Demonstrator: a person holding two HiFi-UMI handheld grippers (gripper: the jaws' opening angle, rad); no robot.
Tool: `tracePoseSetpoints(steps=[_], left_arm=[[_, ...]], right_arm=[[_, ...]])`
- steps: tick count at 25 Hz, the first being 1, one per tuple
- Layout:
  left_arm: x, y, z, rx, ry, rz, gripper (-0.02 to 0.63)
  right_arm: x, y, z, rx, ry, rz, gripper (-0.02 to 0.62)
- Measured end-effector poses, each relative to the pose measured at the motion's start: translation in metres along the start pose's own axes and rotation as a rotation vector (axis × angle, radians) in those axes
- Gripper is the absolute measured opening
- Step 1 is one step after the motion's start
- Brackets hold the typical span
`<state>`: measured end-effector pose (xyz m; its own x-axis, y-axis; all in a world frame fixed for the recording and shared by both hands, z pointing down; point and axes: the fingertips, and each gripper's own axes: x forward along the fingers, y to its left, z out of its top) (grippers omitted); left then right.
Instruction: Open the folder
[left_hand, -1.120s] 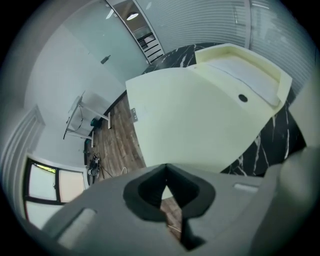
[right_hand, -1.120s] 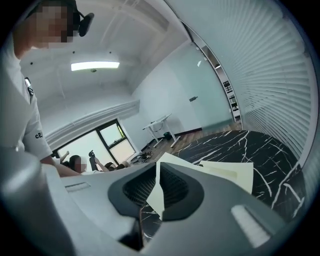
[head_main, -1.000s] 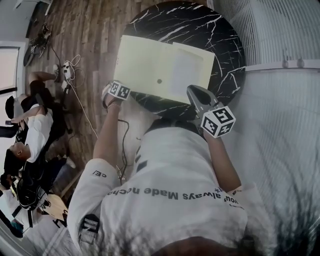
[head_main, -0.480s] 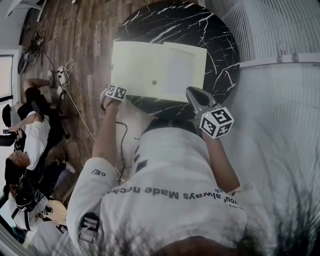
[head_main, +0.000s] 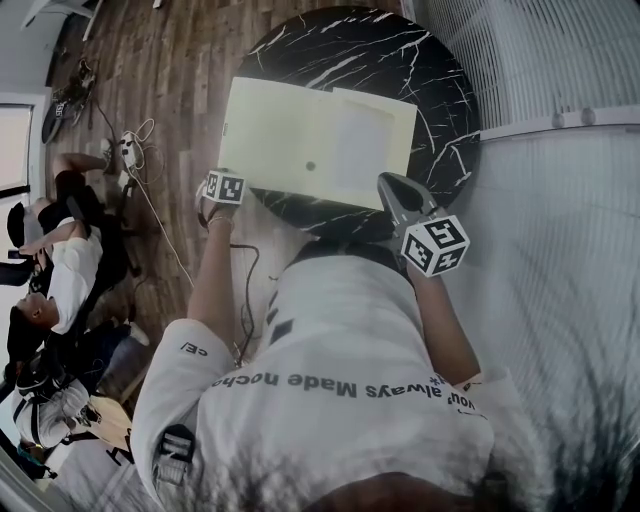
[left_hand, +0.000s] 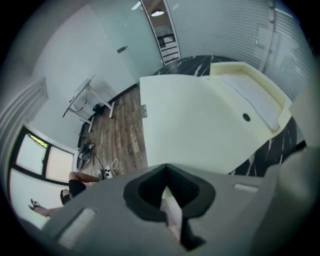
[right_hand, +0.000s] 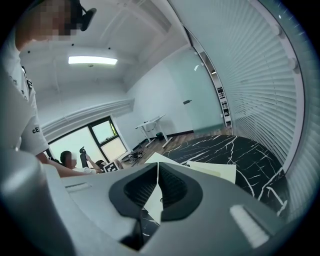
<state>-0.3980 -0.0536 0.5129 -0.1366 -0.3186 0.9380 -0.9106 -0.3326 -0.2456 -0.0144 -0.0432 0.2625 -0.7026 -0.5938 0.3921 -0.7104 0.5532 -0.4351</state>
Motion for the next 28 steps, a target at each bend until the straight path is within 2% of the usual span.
tracePoseSetpoints(steps=[9, 19, 23, 28], left_arm=[[-0.073, -0.008, 0.036, -0.067, -0.198, 0.050, 0.003], [-0.151, -0.027, 0.077, -0.110, -0.411, 0.045, 0.003], [-0.195, -0.046, 0.097, -0.125, -0.516, 0.012, 0.003], [-0.254, -0.087, 0.123, -0.112, -0.679, -0.075, 0.003]], right_arm=[[-0.019, -0.002, 0.004, -0.057, -0.020, -0.040, 0.002], [-0.051, -0.001, 0.019, -0.135, -0.063, -0.114, 0.002], [-0.066, 0.001, 0.030, -0.171, -0.081, -0.142, 0.002], [-0.087, 0.014, 0.046, -0.234, -0.114, -0.170, 0.002]])
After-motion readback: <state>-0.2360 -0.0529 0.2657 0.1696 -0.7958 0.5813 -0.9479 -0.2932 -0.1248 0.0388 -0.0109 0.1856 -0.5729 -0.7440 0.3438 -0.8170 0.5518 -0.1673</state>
